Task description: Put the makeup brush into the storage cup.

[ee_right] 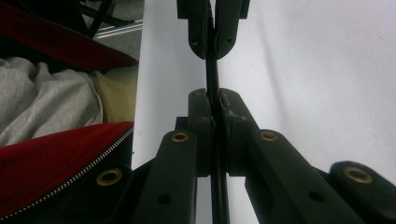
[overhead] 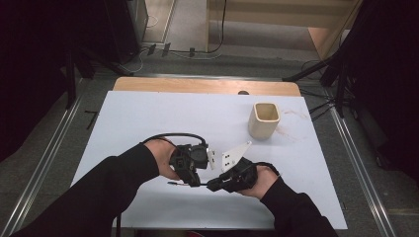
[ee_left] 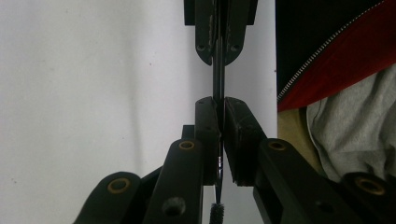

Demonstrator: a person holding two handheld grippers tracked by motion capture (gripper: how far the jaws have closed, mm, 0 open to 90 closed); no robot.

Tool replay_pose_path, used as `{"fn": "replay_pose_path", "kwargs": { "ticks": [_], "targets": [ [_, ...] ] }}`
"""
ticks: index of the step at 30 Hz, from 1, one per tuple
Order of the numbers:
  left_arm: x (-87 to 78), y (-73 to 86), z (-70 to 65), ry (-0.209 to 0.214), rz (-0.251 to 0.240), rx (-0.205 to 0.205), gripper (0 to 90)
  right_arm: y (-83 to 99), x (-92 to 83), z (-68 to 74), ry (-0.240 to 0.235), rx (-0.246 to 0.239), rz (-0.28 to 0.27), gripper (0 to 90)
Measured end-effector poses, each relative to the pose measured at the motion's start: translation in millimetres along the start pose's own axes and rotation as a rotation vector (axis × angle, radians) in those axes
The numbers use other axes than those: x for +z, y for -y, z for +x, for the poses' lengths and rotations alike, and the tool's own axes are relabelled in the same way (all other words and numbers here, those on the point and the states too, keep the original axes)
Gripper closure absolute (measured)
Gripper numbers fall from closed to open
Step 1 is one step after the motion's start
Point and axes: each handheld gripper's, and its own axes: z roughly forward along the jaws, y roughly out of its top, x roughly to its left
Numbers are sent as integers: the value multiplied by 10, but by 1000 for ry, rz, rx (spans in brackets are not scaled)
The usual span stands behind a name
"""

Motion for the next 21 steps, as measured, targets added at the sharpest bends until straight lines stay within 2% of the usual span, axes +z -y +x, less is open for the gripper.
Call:
{"fn": "replay_pose_path", "kwargs": {
  "ticks": [1,2,4,5,7,8,9,12,13,15,17,20,21],
  "targets": [
    [-5,4,13,1,-9,-6,781,2,-4,-2,4,-2,0,860],
    [-12,7,24,2,-20,-22,781,2,-4,-2,4,-2,0,860],
    [-40,27,59,8,-43,-51,616,8,-28,0,6,8,-8,861],
    [-65,54,88,7,-75,-60,592,12,-38,-5,9,3,-8,860],
    [-84,92,120,6,-106,-82,525,27,-58,-9,11,9,-15,860],
    [-84,92,120,6,-106,-82,505,38,-67,-6,12,21,-15,860],
    [-94,135,148,1,-139,-92,481,52,-71,-9,15,34,-21,860],
    [-105,187,169,-5,-167,-111,475,102,-91,-21,23,57,-29,860],
    [-123,240,180,-10,-194,-141,475,120,-98,-23,29,69,-39,860],
    [-136,267,189,-16,-205,-151,475,140,-107,-23,30,82,-42,860],
    [-176,353,222,-23,-245,-180,474,201,-131,-15,39,108,-54,860],
    [-198,401,234,-34,-258,-199,474,236,-148,1,42,131,-56,859],
    [-220,444,236,-43,-264,-208,473,279,-171,10,40,152,-57,859]
  ]
}}
